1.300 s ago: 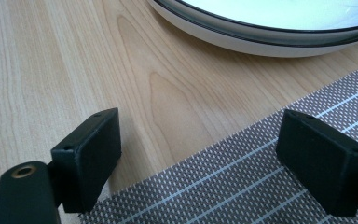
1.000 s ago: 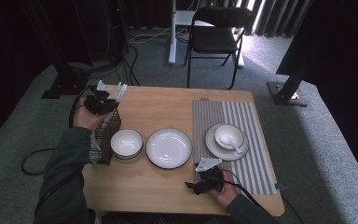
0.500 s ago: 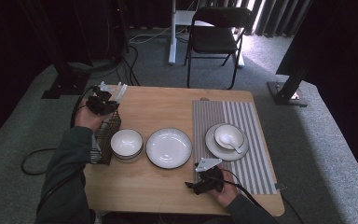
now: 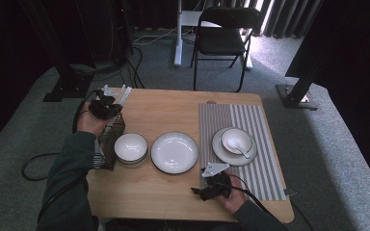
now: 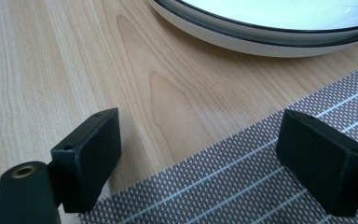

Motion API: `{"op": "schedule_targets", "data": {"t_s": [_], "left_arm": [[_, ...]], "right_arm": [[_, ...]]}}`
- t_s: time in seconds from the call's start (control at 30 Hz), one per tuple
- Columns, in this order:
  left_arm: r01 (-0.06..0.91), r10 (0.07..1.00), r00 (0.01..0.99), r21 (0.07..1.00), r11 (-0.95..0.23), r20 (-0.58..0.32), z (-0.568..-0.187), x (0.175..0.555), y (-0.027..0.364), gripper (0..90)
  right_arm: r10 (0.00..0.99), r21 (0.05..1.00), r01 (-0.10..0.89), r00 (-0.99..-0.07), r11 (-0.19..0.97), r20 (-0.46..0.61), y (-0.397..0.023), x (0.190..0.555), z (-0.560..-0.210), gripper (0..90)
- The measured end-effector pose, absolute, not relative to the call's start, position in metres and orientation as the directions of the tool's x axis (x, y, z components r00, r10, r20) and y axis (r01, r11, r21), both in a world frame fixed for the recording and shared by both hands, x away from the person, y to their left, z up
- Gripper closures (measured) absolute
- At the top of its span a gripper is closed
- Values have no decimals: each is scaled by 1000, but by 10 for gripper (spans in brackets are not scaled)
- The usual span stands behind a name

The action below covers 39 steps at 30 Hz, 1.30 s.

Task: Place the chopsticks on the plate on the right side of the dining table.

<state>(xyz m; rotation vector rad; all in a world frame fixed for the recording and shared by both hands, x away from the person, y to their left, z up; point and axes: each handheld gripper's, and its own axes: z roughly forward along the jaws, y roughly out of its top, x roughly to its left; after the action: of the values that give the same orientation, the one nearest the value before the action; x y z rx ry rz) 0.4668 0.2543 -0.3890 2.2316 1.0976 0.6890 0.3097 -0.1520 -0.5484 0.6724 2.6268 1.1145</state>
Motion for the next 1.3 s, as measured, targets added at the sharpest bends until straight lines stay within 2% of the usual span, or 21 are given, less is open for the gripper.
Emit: {"op": "schedule_targets", "data": {"t_s": [0.27,0.53,1.3], "left_arm": [[505,823,534,706,-496,196,-380,461,257,898],[542,826,532,674,-502,187,-389,469,254,815],[507,811,522,669,-543,263,-389,467,244,844]], "right_arm": [[486,722,327,-874,610,-15,-152,310,-548,137],[486,722,327,-874,610,-14,-152,310,-548,137],[486,721,327,-874,610,-14,-152,310,-548,135]]}}
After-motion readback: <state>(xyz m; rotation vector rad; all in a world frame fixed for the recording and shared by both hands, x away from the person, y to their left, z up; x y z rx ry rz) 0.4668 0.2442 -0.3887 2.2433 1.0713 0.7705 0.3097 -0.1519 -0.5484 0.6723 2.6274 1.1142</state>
